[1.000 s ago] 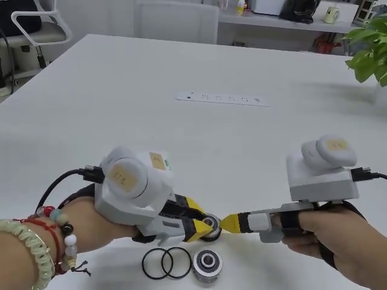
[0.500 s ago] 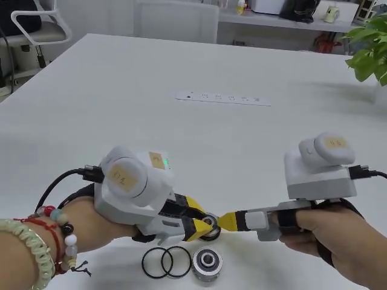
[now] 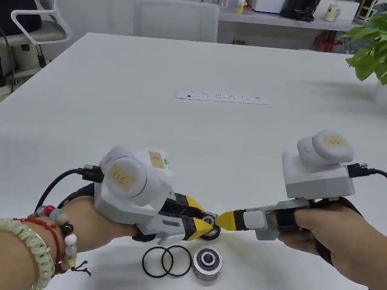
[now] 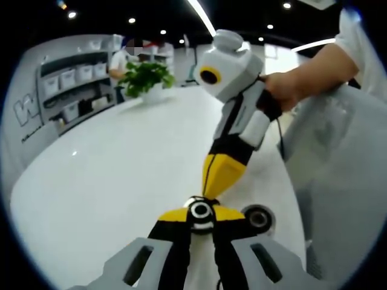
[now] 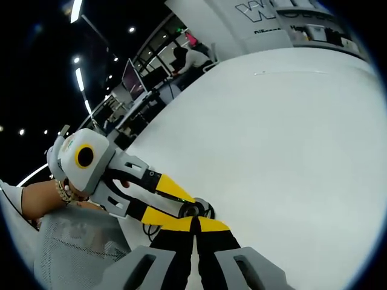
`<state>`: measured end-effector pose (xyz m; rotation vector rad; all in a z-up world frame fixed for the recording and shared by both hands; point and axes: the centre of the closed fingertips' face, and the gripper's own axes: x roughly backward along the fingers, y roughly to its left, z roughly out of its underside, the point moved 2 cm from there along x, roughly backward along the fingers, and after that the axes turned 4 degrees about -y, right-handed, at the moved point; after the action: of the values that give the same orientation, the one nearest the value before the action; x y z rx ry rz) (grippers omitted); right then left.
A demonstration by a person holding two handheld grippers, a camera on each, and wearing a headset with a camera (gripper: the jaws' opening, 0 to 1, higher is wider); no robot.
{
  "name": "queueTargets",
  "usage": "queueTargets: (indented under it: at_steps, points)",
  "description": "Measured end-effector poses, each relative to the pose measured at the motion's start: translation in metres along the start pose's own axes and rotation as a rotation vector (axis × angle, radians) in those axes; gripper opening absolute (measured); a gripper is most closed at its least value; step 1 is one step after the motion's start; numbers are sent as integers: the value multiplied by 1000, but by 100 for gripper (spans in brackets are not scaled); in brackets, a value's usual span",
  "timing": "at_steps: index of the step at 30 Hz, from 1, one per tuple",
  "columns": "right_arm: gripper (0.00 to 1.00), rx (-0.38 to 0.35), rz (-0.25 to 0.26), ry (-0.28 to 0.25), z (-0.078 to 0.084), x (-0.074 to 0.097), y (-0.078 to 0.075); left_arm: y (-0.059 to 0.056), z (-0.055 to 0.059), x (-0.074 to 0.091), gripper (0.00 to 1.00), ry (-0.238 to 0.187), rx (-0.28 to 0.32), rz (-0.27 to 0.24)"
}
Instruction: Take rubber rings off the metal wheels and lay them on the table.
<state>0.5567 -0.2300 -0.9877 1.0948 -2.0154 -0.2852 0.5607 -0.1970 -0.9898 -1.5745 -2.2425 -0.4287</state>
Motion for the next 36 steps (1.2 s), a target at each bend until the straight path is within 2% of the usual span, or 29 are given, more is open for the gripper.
queueTargets:
  at_steps: [7, 14, 30, 33, 35, 36]
  points:
    - [0, 42, 8, 6, -1, -1, -2, 0, 0, 0, 13, -2, 0, 0]
    - [0, 43, 6, 7, -2, -1, -3, 0, 0, 0, 13, -16, 15, -2]
    - [0, 39, -12, -2, -2, -1, 0, 0, 0, 0, 13, -15, 15, -2]
    - [0, 37, -29, -12, -5, -2, 3, 0, 0, 0, 13, -14, 14, -2]
    - [0, 1, -82, -53, -13, -2, 14, 0, 0, 0, 13, -14, 15, -3]
    - [0, 9, -70, -50, -13, -2, 12, 0, 0, 0, 13, -14, 15, -4]
